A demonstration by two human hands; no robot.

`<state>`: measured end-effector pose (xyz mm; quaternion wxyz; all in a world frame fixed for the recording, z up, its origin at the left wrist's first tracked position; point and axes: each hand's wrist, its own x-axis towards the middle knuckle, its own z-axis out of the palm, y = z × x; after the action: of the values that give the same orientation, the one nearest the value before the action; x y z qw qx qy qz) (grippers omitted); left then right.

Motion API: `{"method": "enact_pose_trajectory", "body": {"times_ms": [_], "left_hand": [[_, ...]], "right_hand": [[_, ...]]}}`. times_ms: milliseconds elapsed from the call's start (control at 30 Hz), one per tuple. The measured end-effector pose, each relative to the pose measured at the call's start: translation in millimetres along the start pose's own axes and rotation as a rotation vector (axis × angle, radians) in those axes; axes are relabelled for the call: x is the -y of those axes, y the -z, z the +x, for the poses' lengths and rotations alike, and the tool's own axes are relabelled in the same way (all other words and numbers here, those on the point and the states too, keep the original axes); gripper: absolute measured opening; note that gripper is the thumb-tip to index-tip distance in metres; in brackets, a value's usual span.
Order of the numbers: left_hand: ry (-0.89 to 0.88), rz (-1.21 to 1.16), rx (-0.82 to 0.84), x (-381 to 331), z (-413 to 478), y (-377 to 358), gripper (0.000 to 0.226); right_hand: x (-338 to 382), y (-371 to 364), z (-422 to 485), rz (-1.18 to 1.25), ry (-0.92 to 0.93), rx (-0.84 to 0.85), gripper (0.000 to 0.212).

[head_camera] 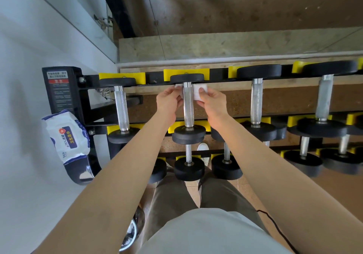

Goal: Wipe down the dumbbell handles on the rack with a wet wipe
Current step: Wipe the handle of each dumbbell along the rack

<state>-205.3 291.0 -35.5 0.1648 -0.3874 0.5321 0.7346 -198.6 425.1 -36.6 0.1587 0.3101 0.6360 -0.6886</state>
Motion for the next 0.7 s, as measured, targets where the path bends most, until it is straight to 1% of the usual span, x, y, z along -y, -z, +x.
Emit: {"method": "enact_pose_trajectory", "body": {"times_ms": [100, 167, 267, 333, 400, 533, 567, 633, 700], "left_hand": [[-0.035, -0.044, -0.044, 3, -6, 15, 0.008], [-0.072, -0.030, -0.070, 9, -10, 20, 0.009], [-0.090, 0.050, -0.028, 18, -9, 15, 0.012], [-0.070, 0.145, 0.005, 21, -7, 10, 0.012], [-0.055, 0.176, 0.014, 23, -5, 12, 0.012], [-0.063, 0.188, -0.070, 25, -5, 34, 0.016], [-0.072, 0.227, -0.090, 26, -6, 38, 0.016], [-0.094, 0.361, -0.102, 31, -5, 42, 0.017], [-0.139, 0.590, -0.049, 35, -5, 39, 0.015]], "right_hand": [[0, -6, 2, -0.103, -0.023, 0.105, 0.019], [1, -6, 6, -0.131, -0.042, 0.133, 0.020], [3, 4, 5, -0.113, -0.049, 0.056, 0.018], [0, 11, 4, -0.137, -0.037, -0.013, 0.022], [-8, 14, 3, -0.188, -0.045, -0.029, 0.023], [-21, 8, 0, -0.399, -0.049, 0.107, 0.013], [-20, 7, -1, -0.414, -0.055, 0.131, 0.013], [-17, 10, -1, -0.480, -0.032, 0.122, 0.017], [-15, 22, -2, -0.589, -0.014, 0.078, 0.012]]}}
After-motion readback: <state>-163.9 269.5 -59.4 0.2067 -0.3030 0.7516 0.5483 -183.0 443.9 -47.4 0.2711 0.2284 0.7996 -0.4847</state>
